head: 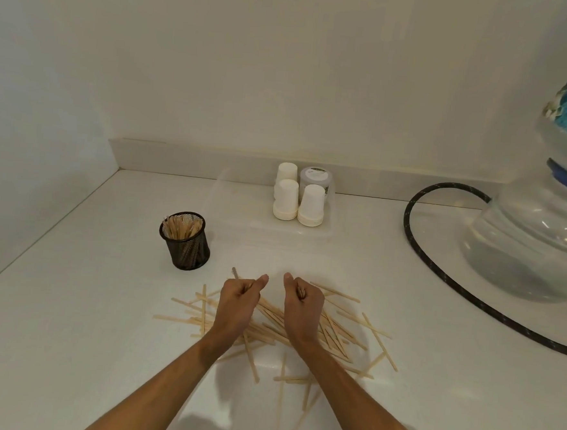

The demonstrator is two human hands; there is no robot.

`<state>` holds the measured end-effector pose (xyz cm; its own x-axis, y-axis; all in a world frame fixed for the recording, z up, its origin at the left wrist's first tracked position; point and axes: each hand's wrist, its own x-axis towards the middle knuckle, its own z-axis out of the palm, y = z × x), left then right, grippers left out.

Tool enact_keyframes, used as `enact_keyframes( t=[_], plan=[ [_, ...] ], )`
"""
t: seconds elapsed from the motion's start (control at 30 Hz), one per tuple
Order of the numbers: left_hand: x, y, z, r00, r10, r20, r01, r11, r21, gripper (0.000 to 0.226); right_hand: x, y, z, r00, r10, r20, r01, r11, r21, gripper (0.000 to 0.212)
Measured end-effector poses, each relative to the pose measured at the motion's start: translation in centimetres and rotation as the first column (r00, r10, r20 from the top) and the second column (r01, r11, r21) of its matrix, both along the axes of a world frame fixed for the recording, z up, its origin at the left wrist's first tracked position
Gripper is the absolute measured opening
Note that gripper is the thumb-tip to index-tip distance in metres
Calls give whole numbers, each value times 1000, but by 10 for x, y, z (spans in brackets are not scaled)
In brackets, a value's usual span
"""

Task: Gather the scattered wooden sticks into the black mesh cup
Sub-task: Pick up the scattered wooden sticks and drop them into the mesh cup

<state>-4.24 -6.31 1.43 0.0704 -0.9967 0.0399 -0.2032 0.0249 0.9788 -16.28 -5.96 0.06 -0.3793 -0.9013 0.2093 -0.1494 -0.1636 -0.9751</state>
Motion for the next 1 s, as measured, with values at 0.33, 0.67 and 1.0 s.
enact_keyframes(
  t=[0.33,0.67,1.0],
  plan=[
    [3,-3,14,984,-76,-160,81,996,24,57,0,-1,-3,1000,28,-1,-28,1000,14,56],
    [7,-5,11,988,-92,-121,90,996,-22,62,-1,-3,0,1000,28,13,-28,1000,2,58],
    [0,4,7,993,-16,-117,12,999,-36,49,-1,-2,0,999,36,-1,-36,999,4,60]
  ],
)
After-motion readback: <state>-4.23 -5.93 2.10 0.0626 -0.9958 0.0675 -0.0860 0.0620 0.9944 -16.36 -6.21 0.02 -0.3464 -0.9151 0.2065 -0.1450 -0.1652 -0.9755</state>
